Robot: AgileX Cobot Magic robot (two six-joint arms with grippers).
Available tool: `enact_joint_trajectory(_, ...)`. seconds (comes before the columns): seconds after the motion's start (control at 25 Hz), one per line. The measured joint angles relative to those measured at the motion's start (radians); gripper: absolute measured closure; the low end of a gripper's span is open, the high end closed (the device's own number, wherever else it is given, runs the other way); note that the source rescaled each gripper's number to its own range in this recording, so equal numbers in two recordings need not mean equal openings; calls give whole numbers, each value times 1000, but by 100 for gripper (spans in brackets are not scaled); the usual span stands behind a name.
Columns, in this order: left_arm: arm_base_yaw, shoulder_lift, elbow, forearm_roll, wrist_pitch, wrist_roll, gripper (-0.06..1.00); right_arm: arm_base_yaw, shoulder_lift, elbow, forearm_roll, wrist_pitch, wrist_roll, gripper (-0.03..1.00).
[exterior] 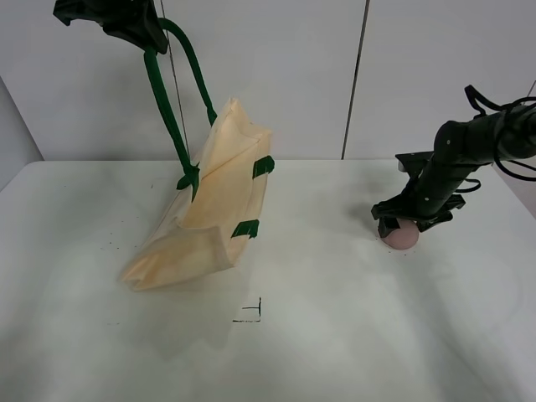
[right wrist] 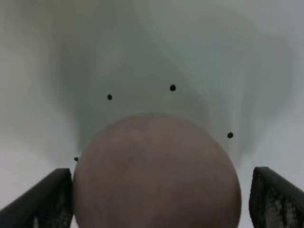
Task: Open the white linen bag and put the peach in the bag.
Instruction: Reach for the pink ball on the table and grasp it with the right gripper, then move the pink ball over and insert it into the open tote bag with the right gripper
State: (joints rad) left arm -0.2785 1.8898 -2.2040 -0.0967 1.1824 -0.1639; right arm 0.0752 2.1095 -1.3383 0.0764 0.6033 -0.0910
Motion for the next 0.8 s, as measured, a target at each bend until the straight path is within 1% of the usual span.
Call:
enact_joint_trajectory(0.08,0,0,0,0,0,0,94,0,12,0,7,1,0,17)
enact_joint_trajectory(0.12,0,0,0,0,0,0,94,0,16,0,14,1,0,24)
enact_joint_trajectory(0.16,0,0,0,0,0,0,94,0,17,0,18,1,0,34)
enact_joint_trajectory(0.28,0,0,0,0,0,3,94,1,11,-7,22,2,0,82)
enact_joint_trajectory(0.32,0,0,0,0,0,4,94,1,2,-8,22,3,0,91)
enact_joint_trajectory(0.36,0,0,0,0,0,5,94,1,-9,-8,22,7,0,96)
enact_joint_trajectory(0.48,0,0,0,0,0,7,94,1,-63,-7,35,10,-5,97)
enact_joint_trajectory(0.56,0,-1,0,0,0,7,94,2,-129,-7,64,11,-23,97)
enact_joint_trajectory(0.72,0,-13,0,0,0,8,94,15,-266,-17,150,17,-106,97)
enact_joint_trajectory(0.8,0,-23,0,0,0,8,94,39,-306,-57,194,59,-152,97)
